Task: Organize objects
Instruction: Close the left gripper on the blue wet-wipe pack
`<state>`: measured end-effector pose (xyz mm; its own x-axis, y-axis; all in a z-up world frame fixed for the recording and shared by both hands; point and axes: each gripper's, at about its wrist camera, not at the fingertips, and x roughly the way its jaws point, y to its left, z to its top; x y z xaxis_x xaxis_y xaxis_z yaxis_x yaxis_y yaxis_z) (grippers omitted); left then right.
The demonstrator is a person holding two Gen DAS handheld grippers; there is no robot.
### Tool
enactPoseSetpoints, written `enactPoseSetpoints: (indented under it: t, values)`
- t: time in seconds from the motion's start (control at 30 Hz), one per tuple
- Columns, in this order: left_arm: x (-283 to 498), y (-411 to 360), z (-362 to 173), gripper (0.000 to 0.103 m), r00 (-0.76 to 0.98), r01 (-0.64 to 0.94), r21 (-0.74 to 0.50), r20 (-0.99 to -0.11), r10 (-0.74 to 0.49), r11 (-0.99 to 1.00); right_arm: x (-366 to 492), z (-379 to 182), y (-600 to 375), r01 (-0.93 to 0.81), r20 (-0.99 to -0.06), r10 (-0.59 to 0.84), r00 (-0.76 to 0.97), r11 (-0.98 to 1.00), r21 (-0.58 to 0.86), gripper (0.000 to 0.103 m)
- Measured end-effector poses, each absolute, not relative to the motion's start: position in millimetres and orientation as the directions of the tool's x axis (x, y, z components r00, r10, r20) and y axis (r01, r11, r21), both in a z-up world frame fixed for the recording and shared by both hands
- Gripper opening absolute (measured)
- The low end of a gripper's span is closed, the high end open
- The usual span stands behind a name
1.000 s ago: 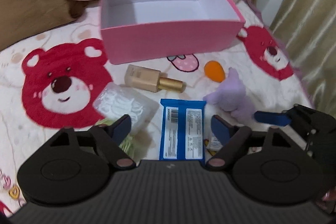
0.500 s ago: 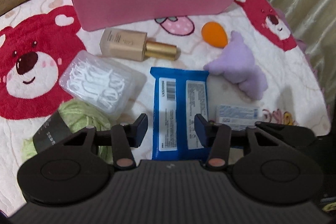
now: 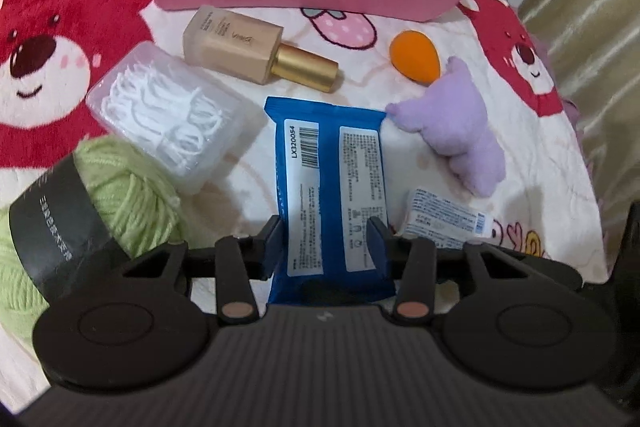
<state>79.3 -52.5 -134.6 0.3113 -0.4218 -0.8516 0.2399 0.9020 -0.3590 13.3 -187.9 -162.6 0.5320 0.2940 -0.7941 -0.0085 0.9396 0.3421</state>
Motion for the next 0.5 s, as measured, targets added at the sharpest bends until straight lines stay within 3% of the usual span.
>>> enactPoseSetpoints:
  t: [0.17, 0.33, 0.5]
  values:
    - [78, -56, -141, 0.043, 0.34, 0.211, -0.343, -0.852, -0.397, 0.916, 3, -164, -165, -0.086, -0.796, 0.204, 0.57, 0.978, 0.189, 0.081]
    - [69, -53, -133, 0.043, 0.367, 0.232, -0.352, -0.831, -0.417, 0.907, -8, -157, -164, -0.101, -0.768, 0.178, 0.615, 0.984, 0.148, 0.071]
    - [66, -51, -118, 0.043, 0.371, 0.245, -0.375, -0.816, -0.444, 0.894, -17, -147, -173, -0.127, -0.742, 0.217, 0.635, 0.976, 0.177, 0.069]
